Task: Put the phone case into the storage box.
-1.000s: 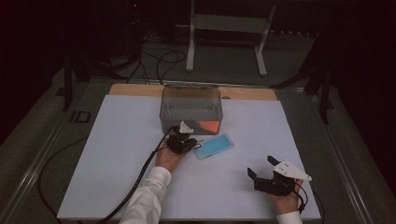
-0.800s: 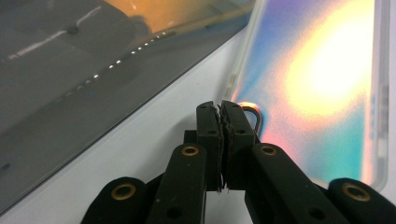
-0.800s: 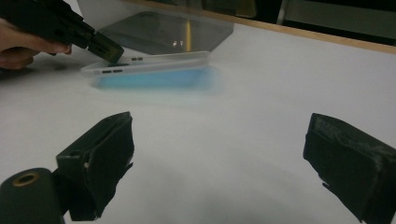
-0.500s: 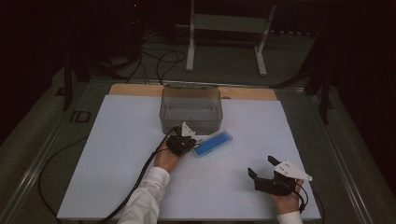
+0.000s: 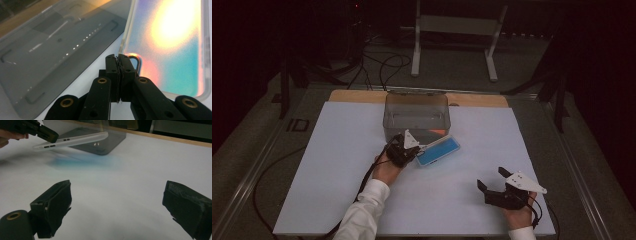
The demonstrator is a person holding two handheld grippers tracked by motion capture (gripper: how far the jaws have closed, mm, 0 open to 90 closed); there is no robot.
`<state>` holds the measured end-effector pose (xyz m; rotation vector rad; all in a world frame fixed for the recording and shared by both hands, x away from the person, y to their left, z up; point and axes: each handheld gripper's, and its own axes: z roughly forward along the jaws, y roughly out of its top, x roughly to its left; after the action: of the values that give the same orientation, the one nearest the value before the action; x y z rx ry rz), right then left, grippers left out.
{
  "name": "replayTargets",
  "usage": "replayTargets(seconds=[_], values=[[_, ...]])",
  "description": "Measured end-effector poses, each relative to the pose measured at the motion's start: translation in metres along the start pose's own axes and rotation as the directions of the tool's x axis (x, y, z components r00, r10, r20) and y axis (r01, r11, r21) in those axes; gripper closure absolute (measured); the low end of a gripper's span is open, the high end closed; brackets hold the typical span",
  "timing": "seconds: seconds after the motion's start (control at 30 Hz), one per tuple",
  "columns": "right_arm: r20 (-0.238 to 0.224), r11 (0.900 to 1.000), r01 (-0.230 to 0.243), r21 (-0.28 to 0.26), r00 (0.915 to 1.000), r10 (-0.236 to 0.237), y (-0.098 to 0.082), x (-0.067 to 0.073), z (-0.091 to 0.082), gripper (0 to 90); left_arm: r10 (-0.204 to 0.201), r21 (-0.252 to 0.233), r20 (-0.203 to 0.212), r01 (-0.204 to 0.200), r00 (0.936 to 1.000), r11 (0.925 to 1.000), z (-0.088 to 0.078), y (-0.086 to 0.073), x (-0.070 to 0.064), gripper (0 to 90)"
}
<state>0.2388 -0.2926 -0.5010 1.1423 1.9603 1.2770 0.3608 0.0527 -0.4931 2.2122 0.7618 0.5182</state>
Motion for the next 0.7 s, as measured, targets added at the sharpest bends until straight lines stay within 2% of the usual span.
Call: replayTargets(seconds=[0.4, 0.7], values=[[-0.06, 0.999, -0.04, -0.019, 0.9974, 0.039, 0.01, 0.007, -0.002, 8.4, 0.019, -0.058, -0.017, -0.02, 0.9997, 0.9981, -0.018, 0.003, -0.008, 88.5], [-0.1, 1.0, 0.011, -0.016, 0.9949, -0.013, 0.036, 0.019, 0.006, 8.4, 0.016, -0.072, -0.033, -0.018, 0.9993, 0.9972, -0.026, 0.003, -0.007, 88.4]])
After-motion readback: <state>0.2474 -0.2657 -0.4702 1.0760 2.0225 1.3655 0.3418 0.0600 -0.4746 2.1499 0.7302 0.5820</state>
